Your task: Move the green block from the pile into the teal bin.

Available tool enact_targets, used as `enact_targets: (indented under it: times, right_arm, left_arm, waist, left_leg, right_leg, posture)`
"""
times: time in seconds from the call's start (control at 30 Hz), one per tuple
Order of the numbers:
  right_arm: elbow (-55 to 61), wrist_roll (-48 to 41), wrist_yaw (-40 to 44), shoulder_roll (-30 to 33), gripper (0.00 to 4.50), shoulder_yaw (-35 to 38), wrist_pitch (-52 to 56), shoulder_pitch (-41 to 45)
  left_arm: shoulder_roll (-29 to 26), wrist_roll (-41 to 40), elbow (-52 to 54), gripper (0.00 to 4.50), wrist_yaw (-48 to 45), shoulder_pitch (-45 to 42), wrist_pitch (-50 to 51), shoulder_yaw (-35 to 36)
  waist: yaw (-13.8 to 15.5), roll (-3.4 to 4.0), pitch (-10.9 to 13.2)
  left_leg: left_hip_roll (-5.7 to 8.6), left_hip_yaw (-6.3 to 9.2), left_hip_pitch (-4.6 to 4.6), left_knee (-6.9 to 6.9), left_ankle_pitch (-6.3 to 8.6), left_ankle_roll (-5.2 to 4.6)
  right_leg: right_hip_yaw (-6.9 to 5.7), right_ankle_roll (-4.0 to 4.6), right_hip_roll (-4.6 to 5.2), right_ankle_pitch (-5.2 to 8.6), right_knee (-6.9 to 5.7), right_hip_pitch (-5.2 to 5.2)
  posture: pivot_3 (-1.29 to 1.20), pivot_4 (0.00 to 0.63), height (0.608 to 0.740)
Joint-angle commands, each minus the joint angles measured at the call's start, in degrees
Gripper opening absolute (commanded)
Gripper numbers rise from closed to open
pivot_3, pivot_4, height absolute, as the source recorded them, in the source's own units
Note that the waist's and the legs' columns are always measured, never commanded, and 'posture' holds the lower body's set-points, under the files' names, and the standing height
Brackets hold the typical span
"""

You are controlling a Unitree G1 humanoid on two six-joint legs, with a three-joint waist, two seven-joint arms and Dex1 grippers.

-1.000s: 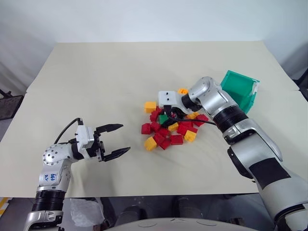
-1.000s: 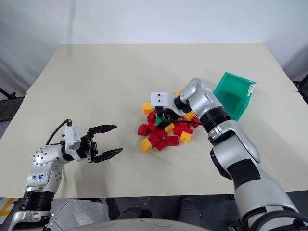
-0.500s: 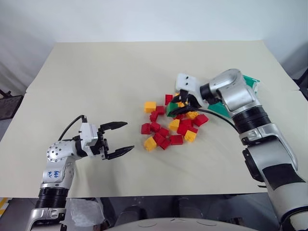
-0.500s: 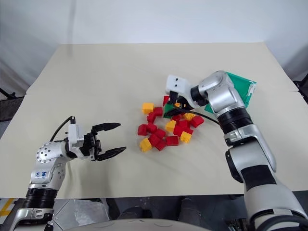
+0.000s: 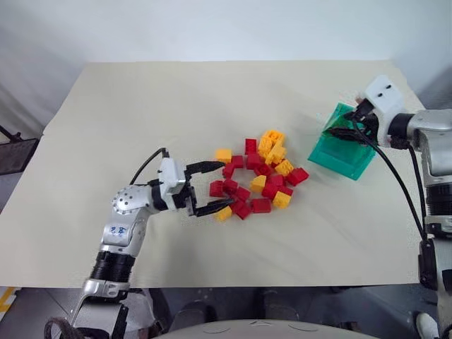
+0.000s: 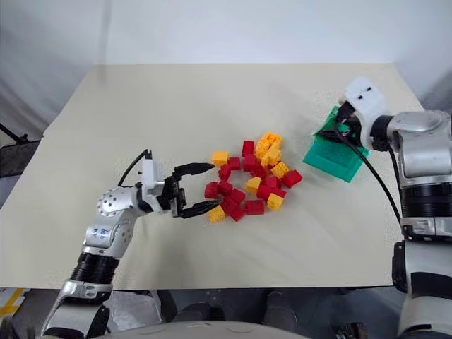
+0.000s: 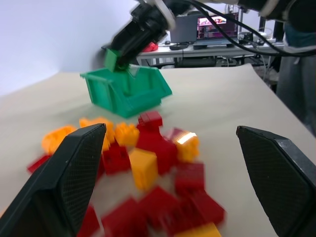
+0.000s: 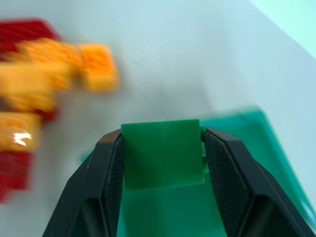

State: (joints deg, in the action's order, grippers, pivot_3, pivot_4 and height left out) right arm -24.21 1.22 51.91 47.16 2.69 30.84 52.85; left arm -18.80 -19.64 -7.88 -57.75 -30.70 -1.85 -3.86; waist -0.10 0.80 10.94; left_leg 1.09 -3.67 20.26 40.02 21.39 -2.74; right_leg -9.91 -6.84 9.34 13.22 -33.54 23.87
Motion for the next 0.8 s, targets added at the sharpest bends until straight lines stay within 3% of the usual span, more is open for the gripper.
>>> enact_targets:
  times: [0.03,0.1,0.3,0.37,0.57,0.7,0.8]
  right_arm:
    - [-4.57,-1.00,-5.94,-0.20,2.05,3.64,-2.88,0.56]
    - [-8.45,-1.41,-7.46,-1.30,2.05,3.80,-5.69,0.94]
    - [-15.00,-1.76,-10.43,-2.39,4.03,4.20,-12.36,1.00]
    - [-14.99,-2.35,-10.65,-2.36,4.48,4.65,-13.14,1.08]
    - [-0.54,-8.64,-5.67,-0.02,4.48,8.70,-9.11,-6.27]
    - [15.91,-19.86,1.39,-0.07,4.48,14.65,-4.11,-16.65]
    - [26.31,-28.89,7.57,0.71,4.48,18.45,0.75,-25.38]
  left_arm:
    - [1.89,4.74,-1.99,4.50,5.21,-3.95,0.22,-2.08]
    - [3.23,5.85,-3.25,4.50,7.23,-5.60,0.16,-2.34]
    - [4.90,7.78,-5.86,4.50,10.02,-8.64,0.09,-2.71]
    - [4.77,7.71,-5.96,4.50,10.16,-8.86,0.67,-2.63]
    - [3.37,5.04,-2.28,4.50,10.79,-8.32,3.74,0.12]
    - [-0.59,1.57,3.13,4.50,11.71,-3.74,8.73,5.04]
    - [-5.08,-1.70,4.37,4.50,7.47,0.61,8.92,8.40]
  waist:
    - [0.06,0.00,0.00]
    - [-0.13,0.00,0.00]
    - [-0.01,0.04,0.02]
    - [0.00,0.04,0.02]
    - [0.68,0.04,0.02]
    - [0.98,0.04,0.02]
    - [1.10,0.04,0.02]
  left_leg:
    - [0.00,0.00,0.01,0.00,-0.02,-0.02]
    - [0.00,-0.03,-0.02,0.01,-0.02,-0.03]
    - [0.00,-0.02,0.02,-0.02,-0.03,-0.04]
    - [-0.01,0.01,0.04,-0.02,-0.03,-0.04]
    - [-0.01,0.14,0.11,0.01,-0.04,-0.05]
    - [-0.02,0.17,0.11,-0.03,-0.02,-0.05]
    - [-0.07,0.17,0.08,-0.05,-0.01,-0.03]
  right_leg:
    - [0.01,0.01,0.00,-0.06,0.03,-0.01]
    - [0.04,-0.01,0.01,-0.08,0.03,-0.03]
    - [0.02,-0.02,0.00,-0.09,0.08,-0.02]
    - [0.00,-0.02,0.00,-0.09,0.10,-0.02]
    - [-0.07,-0.04,0.02,-0.10,0.16,-0.02]
    - [-0.08,-0.05,0.01,-0.10,0.21,-0.02]
    - [-0.10,-0.05,-0.05,-0.10,0.23,-0.04]
  posture:
    - [0.00,0.150,0.740]
    - [0.00,0.150,0.740]
    - [0.00,0.150,0.740]
    - [0.00,0.150,0.740]
    - [0.00,0.150,0.740]
    - [0.00,0.150,0.740]
    - [0.00,0.150,0.740]
